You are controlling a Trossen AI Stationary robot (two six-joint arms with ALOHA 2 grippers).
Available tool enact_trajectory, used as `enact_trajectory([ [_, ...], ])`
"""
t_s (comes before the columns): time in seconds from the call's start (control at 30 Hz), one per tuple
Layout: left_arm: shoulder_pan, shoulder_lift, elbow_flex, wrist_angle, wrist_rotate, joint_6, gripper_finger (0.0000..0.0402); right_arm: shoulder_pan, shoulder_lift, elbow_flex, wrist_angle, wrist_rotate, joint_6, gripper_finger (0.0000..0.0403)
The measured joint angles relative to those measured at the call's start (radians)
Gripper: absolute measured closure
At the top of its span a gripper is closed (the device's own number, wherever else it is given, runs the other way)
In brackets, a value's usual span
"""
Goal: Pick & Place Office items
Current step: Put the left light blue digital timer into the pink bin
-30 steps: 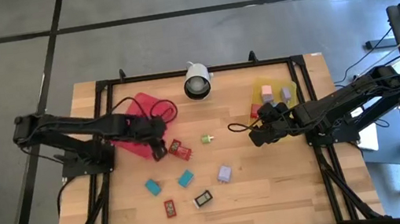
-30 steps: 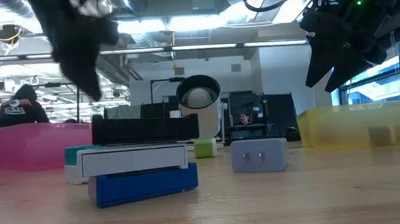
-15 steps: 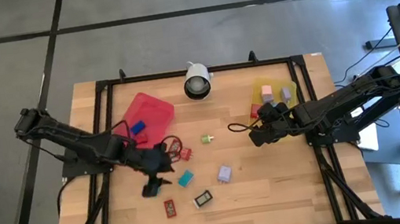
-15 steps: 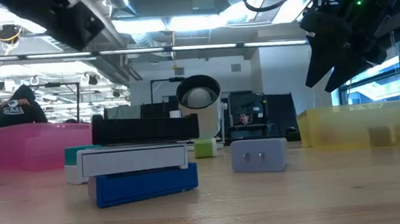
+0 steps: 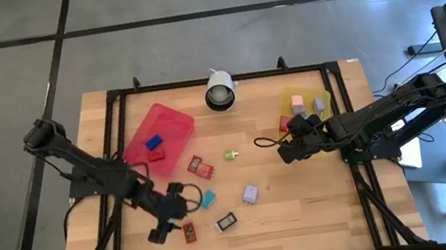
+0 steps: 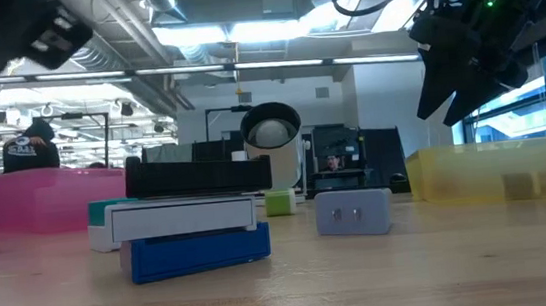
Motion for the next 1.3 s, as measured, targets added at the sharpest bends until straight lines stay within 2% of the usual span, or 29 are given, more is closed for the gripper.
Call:
enact_trajectory([
  [0.17, -0.045, 0.078, 0.0, -0.025, -0.001, 0.035, 0.0206, 0.0, 0.0, 0.0, 0.0, 0.0, 0.0, 0.0085],
  [0.33, -0.057, 0.148, 0.0, -0.095, -0.071, 0.084, 0.0206, 0.0, 0.0, 0.0, 0.0, 0.0, 0.0, 0.0085],
  [0.5, -0.057, 0.219, 0.0, -0.178, -0.081, 0.09, 0.0209, 0.0, 0.0, 0.0, 0.001, 0.0, 0.0, 0.0085],
  [0.77, -0.058, 0.303, 0.005, -0.211, -0.163, 0.232, 0.021, 0.0, 0.0, 0.0, 0.003, 0.0, 0.0, 0.0085],
  [1.3, -0.064, 0.291, -0.002, -0.228, -0.23, 0.246, 0.0212, 0.0, 0.0, 0.0, 0.003, 0.0, 0.0, 0.0084],
])
